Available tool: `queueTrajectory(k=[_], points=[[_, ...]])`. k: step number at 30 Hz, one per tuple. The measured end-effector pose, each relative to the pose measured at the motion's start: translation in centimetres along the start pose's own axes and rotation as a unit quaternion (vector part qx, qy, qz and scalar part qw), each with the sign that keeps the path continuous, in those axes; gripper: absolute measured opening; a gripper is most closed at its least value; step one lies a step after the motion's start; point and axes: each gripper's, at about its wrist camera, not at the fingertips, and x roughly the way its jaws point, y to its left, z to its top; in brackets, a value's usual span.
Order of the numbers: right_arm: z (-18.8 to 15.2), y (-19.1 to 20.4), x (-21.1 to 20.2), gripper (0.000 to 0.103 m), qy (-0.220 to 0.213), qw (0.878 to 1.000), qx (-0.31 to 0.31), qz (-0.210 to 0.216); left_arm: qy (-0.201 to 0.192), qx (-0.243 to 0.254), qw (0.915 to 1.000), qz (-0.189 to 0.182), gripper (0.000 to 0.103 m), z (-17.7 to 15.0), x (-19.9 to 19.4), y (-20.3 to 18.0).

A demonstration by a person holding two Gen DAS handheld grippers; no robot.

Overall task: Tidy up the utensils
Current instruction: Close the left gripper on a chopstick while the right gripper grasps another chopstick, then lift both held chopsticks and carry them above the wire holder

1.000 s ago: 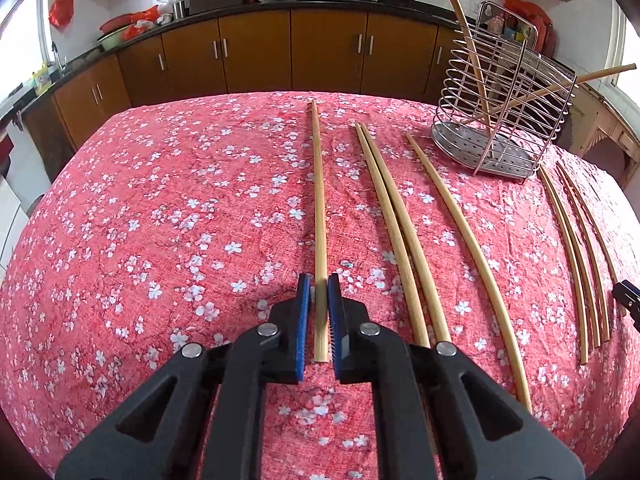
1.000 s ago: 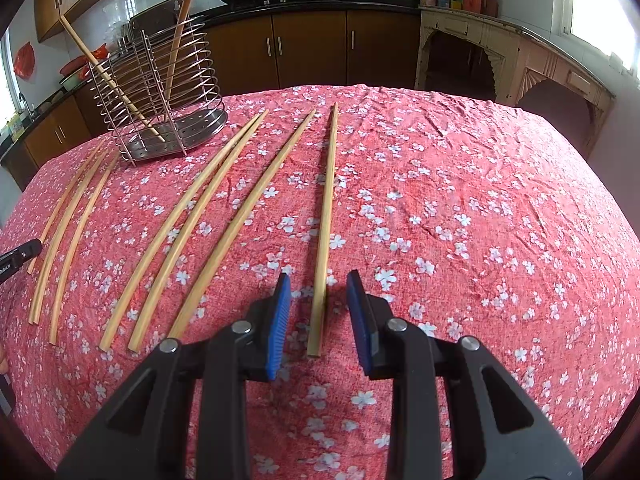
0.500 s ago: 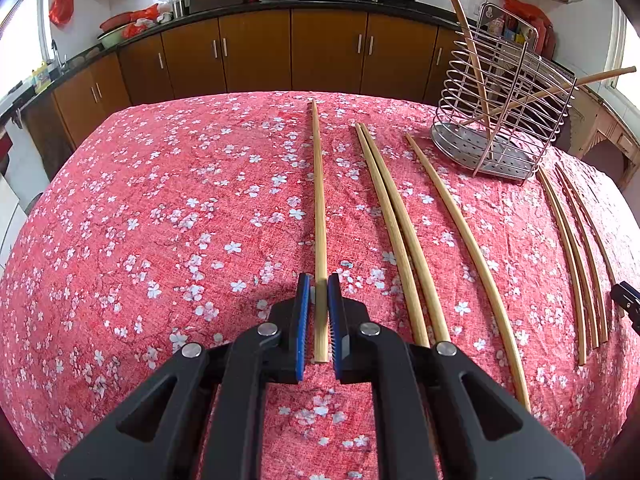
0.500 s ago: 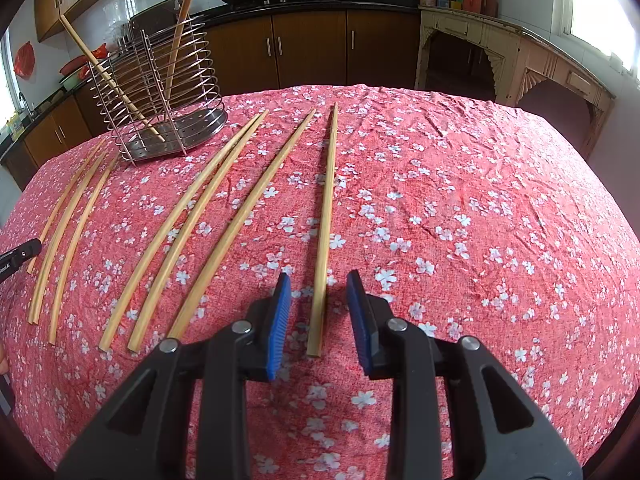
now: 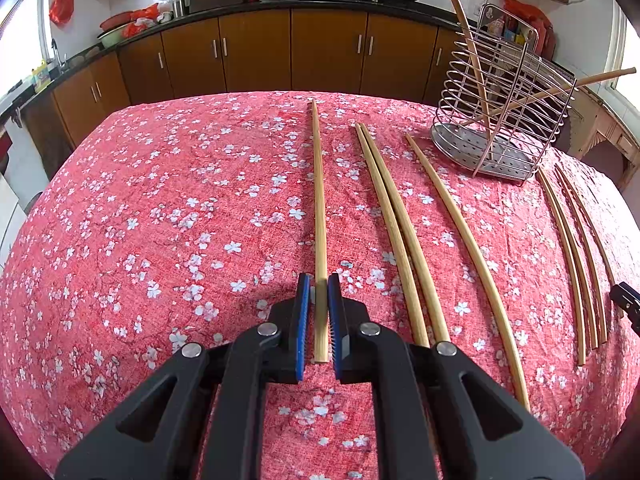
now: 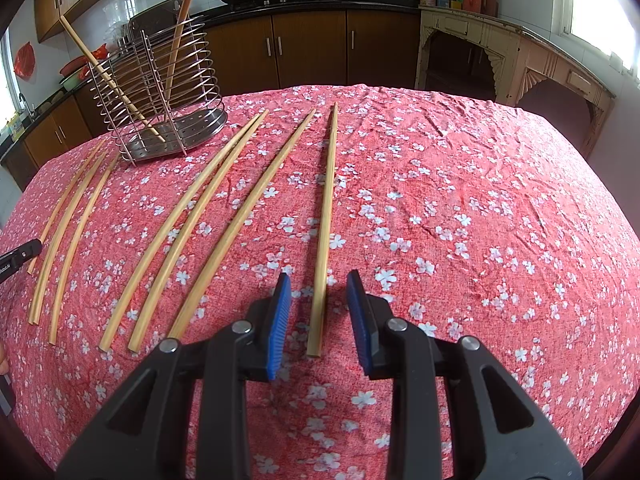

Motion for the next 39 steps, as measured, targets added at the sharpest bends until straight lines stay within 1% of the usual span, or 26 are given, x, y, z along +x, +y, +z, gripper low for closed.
queueTrajectory(k=[4,6,7,11,12,16,22,27,30,34,39], points=[[0.0,0.0,0.0,0.029,0.0,1.0,-0.001,-0.001,0.0,-0.001,1.0,-0.001,0.01,0.0,0.0,0.0],[0.0,0.2,-0.1,0.01,-0.001,1.0,-0.001,-0.005,0.0,-0.006,1.0,-0.007,0.009,0.0,0.0,0.1],[0.0,0.1,-0.1,0.008,-0.001,1.0,-0.001,-0.003,-0.001,-0.008,0.9999,-0.009,0.008,0.0,-0.1,0.3],[-0.1,-0.2,-0.5,0.007,0.0,1.0,0.012,0.007,0.001,0.002,1.0,-0.005,0.006,-0.3,-0.6,0.3],[-0.2,-0.3,-0.6,0.007,0.001,1.0,0.013,0.007,0.002,0.0,1.0,-0.008,0.006,-0.4,-0.7,0.4],[-0.7,-0.8,-1.9,0.007,-0.007,1.0,0.022,0.008,-0.008,-0.004,0.9999,-0.013,0.006,-0.9,-2.0,1.1],[-0.6,-1.4,-4.2,0.007,-0.034,0.999,0.031,0.006,-0.049,-0.01,0.9985,-0.024,0.006,-0.5,-5.3,1.9],[-0.1,-1.6,-6.3,0.007,-0.065,0.997,0.03,0.007,-0.092,-0.021,0.9945,-0.044,0.006,0.2,-8.1,2.5],[0.4,-1.9,-7.2,0.007,-0.083,0.996,0.034,0.013,-0.123,-0.028,0.9907,-0.053,0.006,0.7,-9.9,2.8],[1.4,-2.2,-9.0,0.007,-0.123,0.992,0.038,0.019,-0.156,-0.036,0.9854,-0.058,0.006,1.3,-11.7,3.1],[2.7,-2.5,-11.5,0.007,-0.177,0.983,0.044,0.035,-0.199,-0.047,0.9765,-0.066,0.006,2.0,-13.9,3.4]])
